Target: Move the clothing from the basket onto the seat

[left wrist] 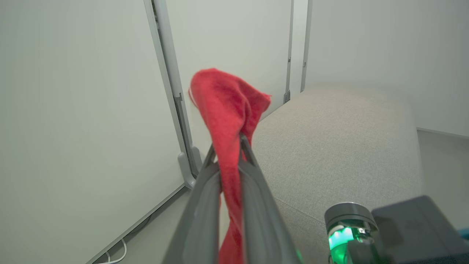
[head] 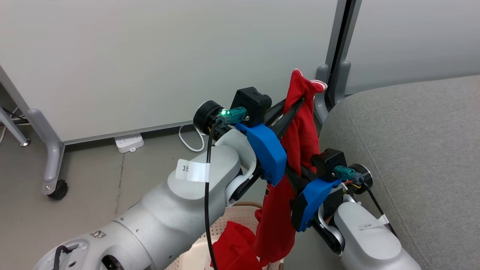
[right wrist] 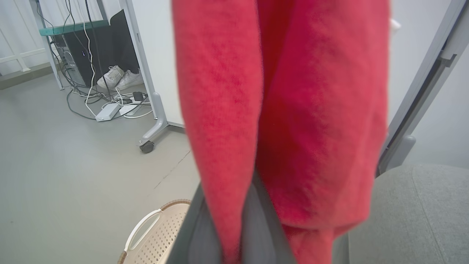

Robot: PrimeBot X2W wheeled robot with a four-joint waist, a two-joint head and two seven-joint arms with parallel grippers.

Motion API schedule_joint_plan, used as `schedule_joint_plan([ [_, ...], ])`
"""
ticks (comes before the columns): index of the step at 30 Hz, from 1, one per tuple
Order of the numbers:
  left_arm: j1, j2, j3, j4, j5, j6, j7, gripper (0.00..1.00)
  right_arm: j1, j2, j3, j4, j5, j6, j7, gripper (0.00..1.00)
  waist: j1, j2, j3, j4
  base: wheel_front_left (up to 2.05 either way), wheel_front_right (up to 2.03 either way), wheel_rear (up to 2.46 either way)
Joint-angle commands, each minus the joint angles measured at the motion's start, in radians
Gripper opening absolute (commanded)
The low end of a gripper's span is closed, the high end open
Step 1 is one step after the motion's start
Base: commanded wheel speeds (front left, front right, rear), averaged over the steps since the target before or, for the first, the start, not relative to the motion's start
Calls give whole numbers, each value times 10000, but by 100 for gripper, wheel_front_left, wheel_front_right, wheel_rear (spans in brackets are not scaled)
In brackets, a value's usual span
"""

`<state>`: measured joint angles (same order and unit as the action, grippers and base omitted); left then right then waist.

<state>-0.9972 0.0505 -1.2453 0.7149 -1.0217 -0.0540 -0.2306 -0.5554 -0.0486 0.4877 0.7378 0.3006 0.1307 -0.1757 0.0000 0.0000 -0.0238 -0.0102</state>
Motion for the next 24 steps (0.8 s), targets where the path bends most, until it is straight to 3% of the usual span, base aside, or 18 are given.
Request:
schedule_joint_plan([
  [1, -148, -2, -48, 70, -66, -29, -67, 0, -150, -33, 37, 34, 67, 1, -59, 0, 0, 0, -3, -32, 0, 0, 0],
  [14, -74, -1, -124, 315, -171, -58, -167, 0, -122, -33, 154, 46, 135, 1, -171, 0, 0, 0, -51, -229, 0, 0, 0],
  [15, -59, -1, -133, 328, -170, -61, -179, 15, -119, -33, 160, 39, 129, 1, -176, 0, 0, 0, -56, -238, 0, 0, 0],
  [16, -45, -1, -144, 344, -154, -64, -191, 43, -110, -33, 165, 32, 121, 1, -182, 0, 0, 0, -61, -246, 0, 0, 0],
  [17, -53, -1, -149, 350, -93, -54, -199, 82, -99, -33, 171, 27, 109, 1, -191, 0, 0, 0, -65, -253, 0, 0, 0],
  [18, -42, -2, -143, 356, -63, -32, -214, 100, -86, -33, 175, 21, 99, 1, -201, 0, 0, 0, -68, -261, 0, 0, 0],
  [24, 450, 173, 511, 148, 613, 218, -347, 100, -35, -33, 129, -88, 102, 1, -262, 0, 0, 0, -34, -344, 0, 0, 0],
])
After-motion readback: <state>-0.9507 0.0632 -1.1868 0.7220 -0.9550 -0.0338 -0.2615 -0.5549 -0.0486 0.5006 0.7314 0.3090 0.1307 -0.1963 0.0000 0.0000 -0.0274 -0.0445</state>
